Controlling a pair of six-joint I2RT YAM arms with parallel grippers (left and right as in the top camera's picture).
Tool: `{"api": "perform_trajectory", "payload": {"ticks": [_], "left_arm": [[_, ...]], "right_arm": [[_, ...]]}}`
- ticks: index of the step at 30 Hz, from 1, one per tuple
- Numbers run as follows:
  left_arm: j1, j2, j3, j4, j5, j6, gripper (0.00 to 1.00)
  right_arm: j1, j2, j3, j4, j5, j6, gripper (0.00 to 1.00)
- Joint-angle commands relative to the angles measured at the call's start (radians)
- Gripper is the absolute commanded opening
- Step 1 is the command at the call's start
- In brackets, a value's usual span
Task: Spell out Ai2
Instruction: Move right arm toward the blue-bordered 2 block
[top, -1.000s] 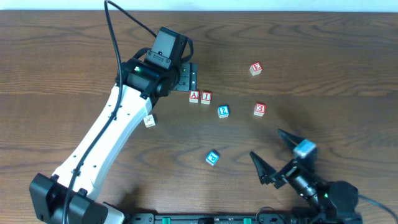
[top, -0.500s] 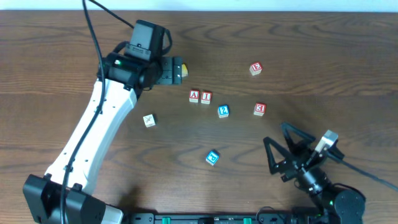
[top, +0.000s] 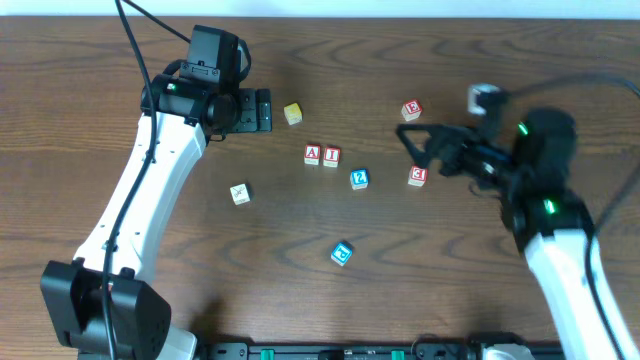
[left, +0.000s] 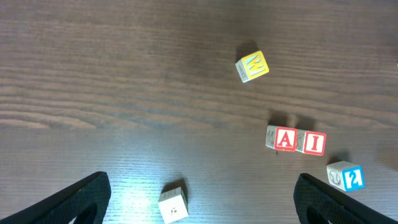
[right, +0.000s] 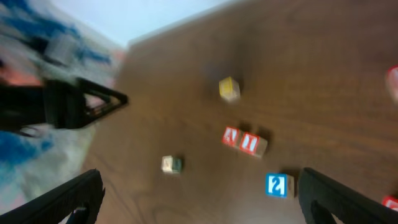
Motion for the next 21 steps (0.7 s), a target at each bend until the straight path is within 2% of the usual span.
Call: {"api": "perform_trajectory", "payload": {"ticks": [1, 4, 6, 12, 21], "left_arm": [[0.004, 0.002, 0.014, -0.003, 0.006, 0.031, 0.95], [0.011, 0.002, 0.014, -0.003, 0.006, 0.048, 0.95], [0.029, 0.002, 0.014, -0.003, 0.006, 0.048, 0.95], [0.087, 0.002, 0.014, -0.005, 0.012, 0.047, 0.96], [0.098, 0.002, 0.014, -0.008, 0.044, 0.047, 0.95]], "right_arm": [[0.109, 0.130, 0.164, -0.153, 0.218, -0.182, 0.99], [0.190, 0.241, 0.272, -0.284, 0.423, -0.192, 0.99], [0.227, 0.306, 0.304, -0.323, 0.491, -0.190, 0.99], [0.276, 0.430, 0.304, -0.327, 0.518, -0.160, 0.99], [0.370, 0.572, 0.304, -0.327, 0.674, -0.161, 0.99]]}}
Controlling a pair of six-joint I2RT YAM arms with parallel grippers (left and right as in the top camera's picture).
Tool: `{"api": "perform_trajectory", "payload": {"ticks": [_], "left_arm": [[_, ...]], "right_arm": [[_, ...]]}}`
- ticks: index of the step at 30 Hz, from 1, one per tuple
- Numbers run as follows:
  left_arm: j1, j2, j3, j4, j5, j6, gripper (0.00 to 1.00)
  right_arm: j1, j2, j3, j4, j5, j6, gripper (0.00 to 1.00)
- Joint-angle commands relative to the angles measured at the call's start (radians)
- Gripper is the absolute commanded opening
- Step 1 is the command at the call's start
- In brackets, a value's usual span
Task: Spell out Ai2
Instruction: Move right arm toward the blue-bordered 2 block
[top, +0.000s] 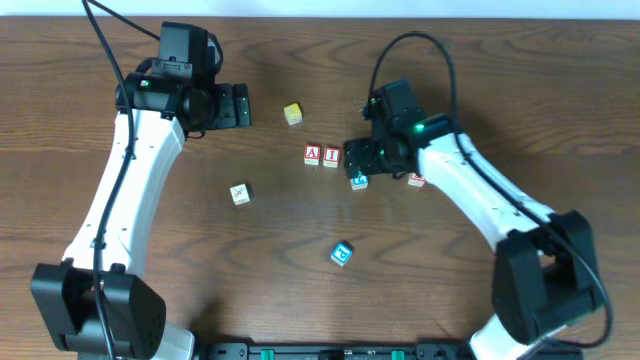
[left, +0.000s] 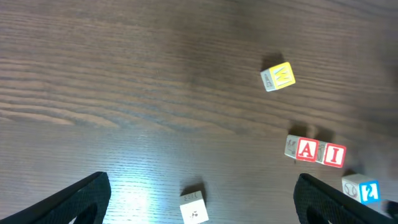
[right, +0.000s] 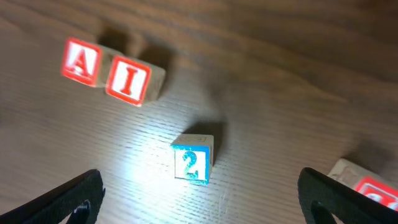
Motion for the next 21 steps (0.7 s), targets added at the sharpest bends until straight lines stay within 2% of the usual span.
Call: {"api": "perform_trajectory", "payload": {"ticks": [1, 6, 11, 21], "left_arm": [[0.001, 0.002, 0.014, -0.008, 0.013, 0.021, 0.95], [0.001, 0.002, 0.014, -0.018, 0.013, 0.021, 0.95], [0.001, 0.003, 0.014, -0.019, 0.013, 0.021, 0.95], [0.001, 0.003, 0.014, -0.012, 0.013, 0.021, 0.95]], "right_arm": [[0.038, 0.040, 0.016, -0.001, 0.085, -0.010, 0.99], [0.068, 0.072, 0.013, 0.000, 0.087, -0.010, 0.99], [0.081, 0.079, -0.003, 0.037, 0.089, -0.094, 0.99], [0.080, 0.090, -0.063, 0.101, 0.103, -0.183, 0.89]]}}
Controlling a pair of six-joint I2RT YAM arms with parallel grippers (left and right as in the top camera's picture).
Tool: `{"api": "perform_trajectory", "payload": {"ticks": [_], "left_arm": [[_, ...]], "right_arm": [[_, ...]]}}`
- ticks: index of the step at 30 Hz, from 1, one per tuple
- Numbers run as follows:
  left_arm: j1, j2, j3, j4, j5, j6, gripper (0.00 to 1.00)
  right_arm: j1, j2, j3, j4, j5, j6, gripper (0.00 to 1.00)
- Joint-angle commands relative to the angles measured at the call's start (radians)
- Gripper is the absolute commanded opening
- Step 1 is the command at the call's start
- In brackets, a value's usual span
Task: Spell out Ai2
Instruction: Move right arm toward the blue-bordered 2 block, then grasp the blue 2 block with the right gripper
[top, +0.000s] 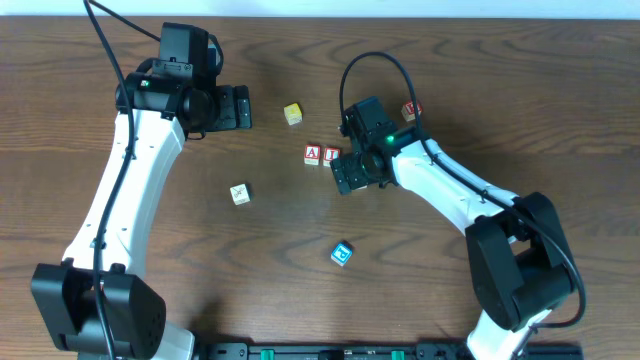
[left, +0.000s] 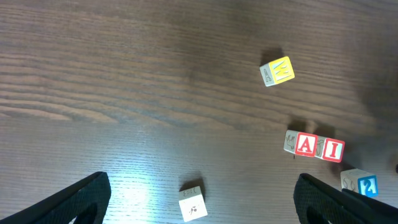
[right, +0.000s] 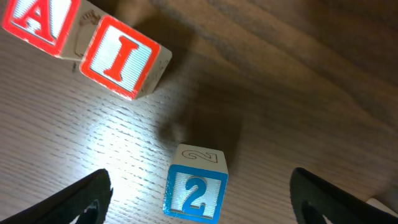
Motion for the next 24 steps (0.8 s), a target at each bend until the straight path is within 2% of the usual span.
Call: {"api": "perform_trajectory", "payload": {"ticks": [1, 3, 5, 10, 14, 24], "left_arm": [[0.001, 0.002, 0.014, 0.003, 0.003, 0.021, 0.96], [0.001, 0.002, 0.014, 0.003, 0.003, 0.021, 0.95], [0.001, 0.002, 0.014, 0.003, 0.003, 0.021, 0.95], [0.001, 0.002, 0.014, 0.003, 0.003, 0.021, 0.95], [0.001, 0.002, 0.014, 0.004, 0.003, 0.021, 0.96], [0.001, 0.002, 0.014, 0.003, 0.003, 0.021, 0.96]], "right_arm": [[0.009, 0.012, -0.024, 0.017, 0.014, -0.059, 0.87], [0.009, 0.012, -0.033, 0.024, 0.014, -0.061, 0.83], [0.010, 0.012, -0.043, 0.039, 0.013, -0.061, 0.73], [0.010, 0.013, -0.057, 0.058, -0.005, -0.061, 0.72], [0.010, 0.013, -0.057, 0.059, -0.005, -0.060, 0.61], [0.009, 0.013, -0.057, 0.063, -0.005, -0.041, 0.47]]}}
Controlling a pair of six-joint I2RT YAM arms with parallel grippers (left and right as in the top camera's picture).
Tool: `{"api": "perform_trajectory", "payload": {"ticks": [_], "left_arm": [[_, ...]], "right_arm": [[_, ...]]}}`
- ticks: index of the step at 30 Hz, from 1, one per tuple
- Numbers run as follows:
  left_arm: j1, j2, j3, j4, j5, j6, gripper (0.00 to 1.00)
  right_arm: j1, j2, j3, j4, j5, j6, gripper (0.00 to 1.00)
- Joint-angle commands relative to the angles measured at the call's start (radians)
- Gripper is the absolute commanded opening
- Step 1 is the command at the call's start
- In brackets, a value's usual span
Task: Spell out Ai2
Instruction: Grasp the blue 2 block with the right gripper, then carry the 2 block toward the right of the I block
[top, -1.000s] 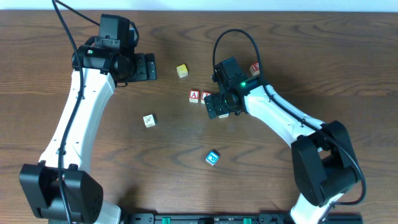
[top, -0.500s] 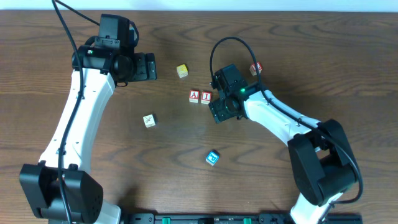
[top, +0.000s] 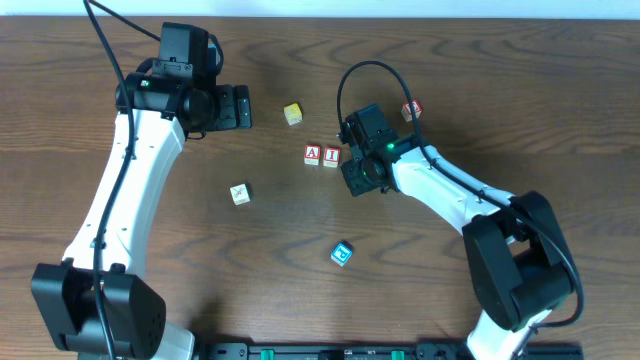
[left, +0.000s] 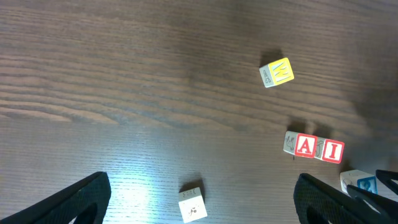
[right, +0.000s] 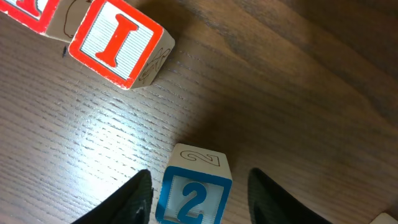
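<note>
Red A block (top: 313, 154) and red I block (top: 331, 155) sit side by side at mid-table, also in the left wrist view as A block (left: 305, 144) and I block (left: 333, 150). The blue 2 block (right: 194, 193) stands just right of and below the I block (right: 118, 42). My right gripper (right: 205, 196) straddles it low, jaws open; the left finger is close to the block and a small gap remains on the right. In the overhead view the right gripper (top: 360, 178) hides the block. My left gripper (top: 262, 108) hangs open at the far left, holding nothing.
Yellow W block (top: 292, 113) lies behind the letters. A white block (top: 239, 193) sits to the left, a blue block (top: 342, 253) in front, a red block (top: 411, 109) at the back right. My right arm (top: 450, 195) crosses the right side.
My right gripper's jaws have narrowed from wide to close around the 2 block, and it sits a bit further right over it. The left arm and the blocks have not moved.
My right gripper was first at the right side, away from the blocks, jaws wide. Then it was above the 2 block, then low in front of it with wide jaws, and now the jaws flank it closely. The left arm shifted slightly left early on.
</note>
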Motion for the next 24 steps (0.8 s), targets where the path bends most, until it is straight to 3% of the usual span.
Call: {"api": "perform_trajectory", "payload": {"ticks": [1, 16, 24], "left_arm": [[0.001, 0.002, 0.014, 0.000, 0.003, 0.021, 0.95], [0.001, 0.003, 0.014, 0.000, 0.004, 0.021, 0.95], [0.001, 0.002, 0.014, 0.000, 0.004, 0.021, 0.95]], "right_arm": [[0.010, 0.013, -0.006, 0.004, -0.002, 0.008, 0.45], [0.010, 0.047, -0.007, -0.004, -0.025, 0.027, 0.41], [0.009, 0.050, -0.007, -0.002, -0.024, 0.028, 0.31]]}}
